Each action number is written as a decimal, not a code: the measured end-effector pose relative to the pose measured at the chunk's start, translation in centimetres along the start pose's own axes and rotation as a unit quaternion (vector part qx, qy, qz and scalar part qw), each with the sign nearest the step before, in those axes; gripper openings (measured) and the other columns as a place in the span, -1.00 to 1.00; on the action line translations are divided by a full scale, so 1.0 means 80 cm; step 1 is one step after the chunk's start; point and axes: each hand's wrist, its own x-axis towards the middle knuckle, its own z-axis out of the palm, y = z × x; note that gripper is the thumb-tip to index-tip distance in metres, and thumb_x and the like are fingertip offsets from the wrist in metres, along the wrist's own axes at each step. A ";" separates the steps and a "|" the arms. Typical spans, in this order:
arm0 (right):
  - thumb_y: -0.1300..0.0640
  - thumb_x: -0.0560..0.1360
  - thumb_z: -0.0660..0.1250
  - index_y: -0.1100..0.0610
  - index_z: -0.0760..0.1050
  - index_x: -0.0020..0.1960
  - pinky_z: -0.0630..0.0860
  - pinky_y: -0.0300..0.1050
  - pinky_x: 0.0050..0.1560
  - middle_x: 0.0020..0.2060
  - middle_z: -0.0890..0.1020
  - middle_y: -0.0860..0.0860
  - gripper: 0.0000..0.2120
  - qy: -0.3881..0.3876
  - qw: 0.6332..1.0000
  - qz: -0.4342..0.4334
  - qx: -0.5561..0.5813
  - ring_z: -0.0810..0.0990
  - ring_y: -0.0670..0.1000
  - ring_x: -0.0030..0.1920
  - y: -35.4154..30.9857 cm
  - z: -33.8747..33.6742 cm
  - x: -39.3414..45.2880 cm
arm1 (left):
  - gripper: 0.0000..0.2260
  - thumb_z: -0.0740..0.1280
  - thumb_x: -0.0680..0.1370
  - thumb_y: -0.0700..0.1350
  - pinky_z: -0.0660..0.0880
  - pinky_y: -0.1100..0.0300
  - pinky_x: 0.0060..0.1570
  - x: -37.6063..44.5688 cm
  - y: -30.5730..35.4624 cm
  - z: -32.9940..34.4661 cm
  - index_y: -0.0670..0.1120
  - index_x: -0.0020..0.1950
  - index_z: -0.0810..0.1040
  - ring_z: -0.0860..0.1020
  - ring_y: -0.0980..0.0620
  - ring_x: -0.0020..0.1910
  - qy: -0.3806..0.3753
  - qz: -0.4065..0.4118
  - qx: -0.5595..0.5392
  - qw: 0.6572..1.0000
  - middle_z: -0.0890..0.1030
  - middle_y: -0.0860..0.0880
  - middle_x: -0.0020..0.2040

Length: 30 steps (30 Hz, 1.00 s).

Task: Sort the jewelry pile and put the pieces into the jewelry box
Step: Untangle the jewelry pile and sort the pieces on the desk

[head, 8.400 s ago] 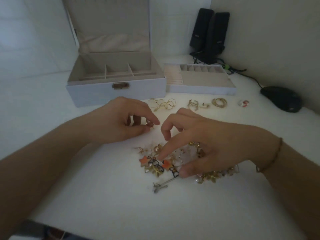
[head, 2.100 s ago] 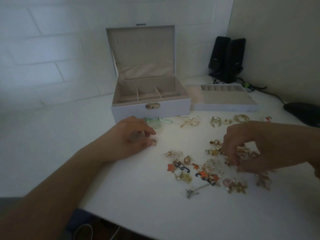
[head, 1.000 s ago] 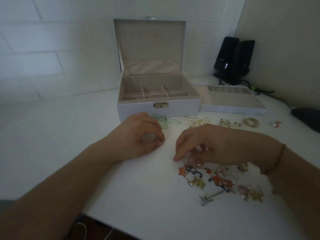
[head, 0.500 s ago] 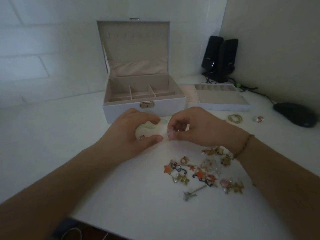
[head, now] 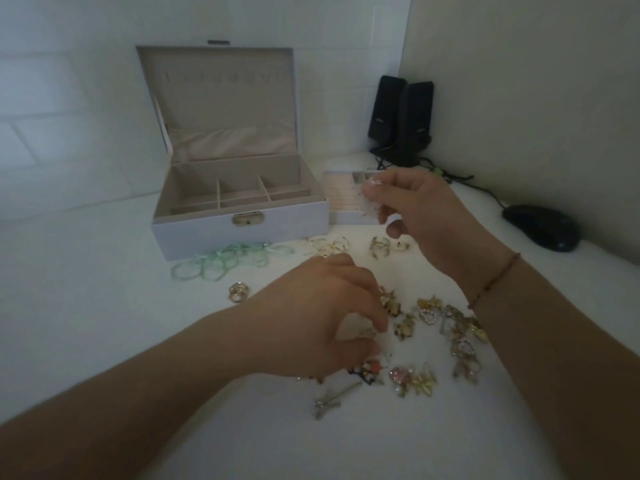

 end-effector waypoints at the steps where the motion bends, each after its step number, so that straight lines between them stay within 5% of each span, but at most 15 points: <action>1: 0.13 0.47 0.40 0.13 0.58 -0.17 0.32 -0.19 -0.47 -0.10 0.55 0.39 -0.92 0.001 1.000 -0.006 -0.002 0.40 0.06 -0.30 -0.001 0.001 0.000 | -0.84 0.42 0.45 0.07 0.47 0.11 0.05 0.002 -0.002 0.001 0.10 -0.01 0.69 0.50 0.09 0.00 -0.005 -0.005 -0.007 1.000 0.60 0.17 0.01; 5: 0.13 0.46 0.42 0.06 0.56 -0.25 0.34 -0.14 -0.42 -0.20 0.57 0.28 -0.88 -0.014 0.999 -0.015 -0.024 0.45 0.00 -0.34 0.001 0.004 -0.001 | -0.91 0.45 0.45 0.01 0.48 0.09 0.01 0.010 -0.004 0.010 0.09 -0.07 0.70 0.50 0.08 -0.02 0.002 -0.011 -0.041 0.999 0.62 0.16 -0.03; 9: 0.15 0.45 0.43 0.13 0.60 -0.19 0.42 -0.15 -0.39 -0.24 0.59 0.20 -0.93 -0.060 0.998 -0.014 -0.031 0.51 0.03 -0.30 0.000 0.001 -0.005 | -0.96 0.52 0.44 -0.09 0.48 0.25 -0.01 0.008 -0.007 0.001 0.02 -0.13 0.71 0.58 0.09 -0.06 0.088 -0.089 -0.182 0.975 0.64 0.15 -0.12; 14: 0.22 0.44 0.44 0.20 0.59 -0.14 0.49 -0.18 -0.39 -0.33 0.59 0.14 -0.95 -0.113 0.993 -0.019 -0.034 0.54 -0.04 -0.36 0.000 0.006 -0.010 | -0.96 0.49 0.34 -0.10 0.53 0.06 -0.05 0.001 -0.026 -0.017 -0.02 -0.27 0.65 0.61 -0.05 -0.12 0.272 -0.261 -0.377 0.846 0.70 0.00 -0.06; 17: 0.27 0.41 0.46 0.25 0.59 -0.14 0.56 -0.14 -0.38 -0.32 0.62 0.23 -0.93 -0.142 0.989 -0.030 -0.036 0.58 0.03 -0.37 0.001 0.019 -0.015 | -0.89 0.39 0.50 -0.30 0.59 -0.03 0.03 0.002 -0.031 -0.018 -0.15 -0.20 0.60 0.64 -0.05 -0.07 0.257 -0.334 -0.435 0.796 0.71 -0.07 0.00; 20: 0.28 0.39 0.48 0.29 0.58 -0.14 0.63 -0.08 -0.32 -0.33 0.65 0.25 -0.89 -0.122 0.989 -0.044 -0.077 0.62 0.08 -0.39 0.008 0.034 -0.018 | -0.83 0.30 0.57 -0.31 0.62 0.05 -0.14 -0.001 -0.035 -0.019 -0.14 -0.20 0.57 0.65 -0.07 -0.18 0.244 -0.355 -0.493 0.756 0.69 -0.13 -0.19; 24: 0.28 0.38 0.50 0.27 0.63 -0.12 0.66 0.02 -0.14 -0.28 0.69 0.18 -0.89 -0.118 0.988 -0.036 -0.092 0.69 0.10 -0.29 0.021 0.043 -0.016 | -0.88 0.31 0.56 -0.33 0.65 0.15 -0.22 -0.003 -0.043 -0.018 -0.17 -0.14 0.56 0.63 -0.04 -0.20 0.243 -0.364 -0.499 0.748 0.65 -0.14 -0.20; 30: 0.28 0.39 0.48 0.25 0.64 -0.03 0.63 -0.21 -0.11 -0.19 0.71 0.16 -0.84 -0.141 0.986 -0.041 -0.081 0.70 0.06 -0.18 0.013 0.037 -0.020 | -0.90 0.35 0.52 -0.37 0.62 0.22 -0.19 -0.007 -0.051 -0.021 -0.19 -0.06 0.57 0.65 0.03 -0.19 0.248 -0.345 -0.506 0.750 0.66 -0.11 -0.15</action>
